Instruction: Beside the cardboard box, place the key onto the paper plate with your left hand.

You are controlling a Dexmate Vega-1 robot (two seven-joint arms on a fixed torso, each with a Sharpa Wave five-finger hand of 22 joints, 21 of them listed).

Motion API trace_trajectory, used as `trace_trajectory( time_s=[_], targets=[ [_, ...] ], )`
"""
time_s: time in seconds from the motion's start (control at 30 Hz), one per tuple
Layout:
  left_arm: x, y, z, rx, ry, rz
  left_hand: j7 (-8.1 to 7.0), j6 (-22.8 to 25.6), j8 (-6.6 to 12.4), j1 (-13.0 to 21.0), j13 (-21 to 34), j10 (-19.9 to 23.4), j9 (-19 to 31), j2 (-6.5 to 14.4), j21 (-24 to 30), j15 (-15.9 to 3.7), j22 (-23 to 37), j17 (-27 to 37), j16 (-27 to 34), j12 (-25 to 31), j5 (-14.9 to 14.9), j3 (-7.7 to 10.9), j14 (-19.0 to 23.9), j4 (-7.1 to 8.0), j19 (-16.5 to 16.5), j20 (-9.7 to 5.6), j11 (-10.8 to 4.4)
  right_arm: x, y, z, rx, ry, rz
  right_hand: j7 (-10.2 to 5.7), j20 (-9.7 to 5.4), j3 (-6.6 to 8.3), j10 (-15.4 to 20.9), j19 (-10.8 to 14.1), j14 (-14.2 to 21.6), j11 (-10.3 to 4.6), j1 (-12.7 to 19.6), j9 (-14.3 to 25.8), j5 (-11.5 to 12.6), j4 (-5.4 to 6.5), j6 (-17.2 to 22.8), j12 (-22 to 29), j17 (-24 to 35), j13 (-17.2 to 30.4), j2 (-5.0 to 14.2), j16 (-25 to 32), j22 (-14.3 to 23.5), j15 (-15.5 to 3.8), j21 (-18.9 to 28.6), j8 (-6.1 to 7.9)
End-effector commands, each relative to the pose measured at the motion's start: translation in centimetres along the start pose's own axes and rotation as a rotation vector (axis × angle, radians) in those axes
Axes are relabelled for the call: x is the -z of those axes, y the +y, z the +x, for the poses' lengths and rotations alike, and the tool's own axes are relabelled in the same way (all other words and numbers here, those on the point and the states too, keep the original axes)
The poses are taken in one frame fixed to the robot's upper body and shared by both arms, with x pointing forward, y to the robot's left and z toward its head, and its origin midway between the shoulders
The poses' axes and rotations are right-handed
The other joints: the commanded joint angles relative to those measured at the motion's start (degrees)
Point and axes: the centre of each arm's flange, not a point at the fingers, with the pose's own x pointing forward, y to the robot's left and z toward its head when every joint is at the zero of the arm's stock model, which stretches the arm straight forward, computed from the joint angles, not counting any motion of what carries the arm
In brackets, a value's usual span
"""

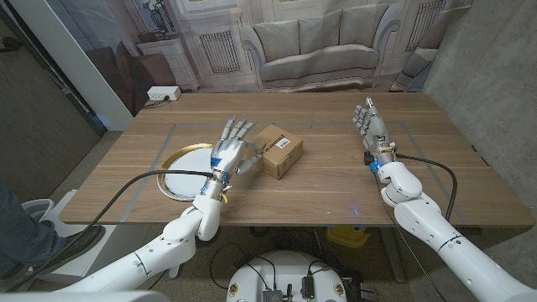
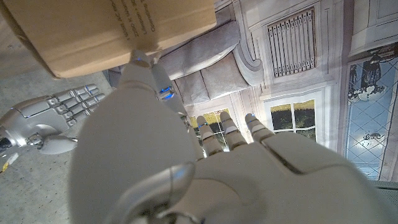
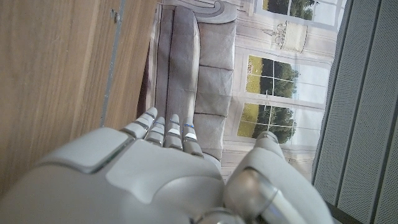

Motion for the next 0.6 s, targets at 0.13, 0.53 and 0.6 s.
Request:
trace_trajectory(
  time_s=[0.13, 0.53, 0.6],
  targets=[
    [0.47, 0.34, 0.91, -0.039, -0.003, -0.011, 0.19, 0.58, 0.75, 0.01, 0.1, 1.14, 0.24, 0.55, 0.4, -5.68, 0.13, 0.09, 0.36, 0.58, -0.07, -0.12, 1.21, 0.31, 0.35, -0.17, -0.02, -0.07, 0.1, -0.44, 0.019, -0.016, 0.002, -0.03, 0.15, -0.18, 0.51, 0.3, 0.48, -0.1, -0.42, 0.27, -0.06, 0.0, 0.65, 0.4, 0.22, 0.13, 0.06, 0.2, 0.13, 0.24, 0.26, 0.22],
    [0.59, 1.07, 1.22, -0.082, 0.014, 0.003, 0.28, 0.59, 1.34, 0.18, 0.18, 2.73, 0.59, 0.75, 0.53, -6.24, 0.12, 0.06, 0.69, 0.82, -0.1, -0.02, 2.76, 0.33, 0.95, -0.11, -0.04, 0.04, 0.18, -0.28, 0.015, -0.024, 0.011, -0.04, 0.15, -0.25, 0.7, 0.37, 0.61, -0.07, -0.51, 0.27, -0.04, 0.0, 0.89, 0.46, 0.22, 0.13, 0.11, 0.23, 0.13, 0.17, 0.29, 0.3],
    [0.6, 1.19, 1.26, -0.085, 0.018, 0.006, 0.18, 0.54, 1.43, 0.2, 0.2, 2.99, 0.66, 0.76, 0.54, -6.24, 0.12, 0.06, 0.7, 0.85, -0.1, -0.02, 2.92, 0.33, 1.05, -0.09, -0.05, 0.09, 0.18, -0.25, 0.013, -0.023, 0.012, -0.04, 0.16, -0.26, 0.76, 0.37, 0.62, -0.02, -0.52, 0.27, -0.03, 0.0, 0.91, 0.48, 0.21, 0.13, 0.11, 0.23, 0.13, 0.18, 0.29, 0.3]
  ],
)
